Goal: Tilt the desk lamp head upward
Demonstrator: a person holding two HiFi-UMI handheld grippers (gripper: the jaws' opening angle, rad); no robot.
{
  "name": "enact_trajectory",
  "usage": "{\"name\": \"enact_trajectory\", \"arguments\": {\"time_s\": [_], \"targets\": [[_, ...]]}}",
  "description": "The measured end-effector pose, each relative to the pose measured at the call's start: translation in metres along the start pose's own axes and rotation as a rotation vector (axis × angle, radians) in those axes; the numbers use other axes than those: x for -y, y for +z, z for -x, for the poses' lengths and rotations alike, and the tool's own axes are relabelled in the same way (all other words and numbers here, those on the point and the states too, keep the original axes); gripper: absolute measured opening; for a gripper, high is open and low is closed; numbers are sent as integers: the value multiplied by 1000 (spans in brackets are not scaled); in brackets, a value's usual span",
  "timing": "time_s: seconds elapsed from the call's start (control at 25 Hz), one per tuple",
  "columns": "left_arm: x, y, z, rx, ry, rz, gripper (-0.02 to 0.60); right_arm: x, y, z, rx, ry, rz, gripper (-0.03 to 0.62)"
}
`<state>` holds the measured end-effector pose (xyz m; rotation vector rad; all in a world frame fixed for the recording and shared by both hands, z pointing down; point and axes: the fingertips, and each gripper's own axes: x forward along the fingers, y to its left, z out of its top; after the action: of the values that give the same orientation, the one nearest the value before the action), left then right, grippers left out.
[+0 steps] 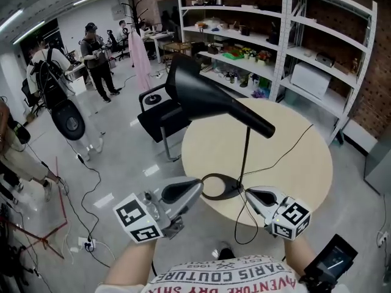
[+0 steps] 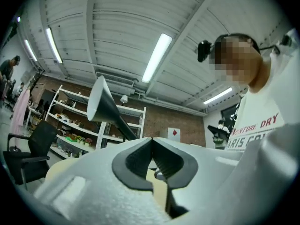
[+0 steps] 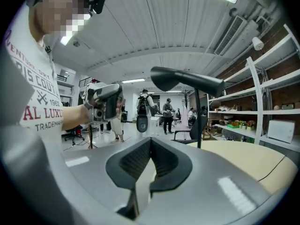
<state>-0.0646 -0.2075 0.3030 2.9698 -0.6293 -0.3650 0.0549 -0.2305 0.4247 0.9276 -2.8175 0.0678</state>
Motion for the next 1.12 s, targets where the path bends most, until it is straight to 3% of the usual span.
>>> {"name": "enact_trajectory", "arguments": {"time_s": [0.16, 0.28, 0.4, 0.72, 1.12], "targets": [[61, -58, 0, -182, -44, -7, -2, -55, 3, 25, 28, 55, -35, 3], [92, -86, 6, -246, -60, 1, -2, -91, 5, 37, 35, 101, -37, 3], [115, -95, 11, -240, -62, 46, -2, -108, 10, 50, 46, 118, -39, 3], [170, -93, 25, -190, 29, 127, -2, -151, 19, 106, 81, 151, -48, 3], [291, -110, 26, -206, 45, 108, -2, -215, 0, 208, 113, 147, -67, 3]]}}
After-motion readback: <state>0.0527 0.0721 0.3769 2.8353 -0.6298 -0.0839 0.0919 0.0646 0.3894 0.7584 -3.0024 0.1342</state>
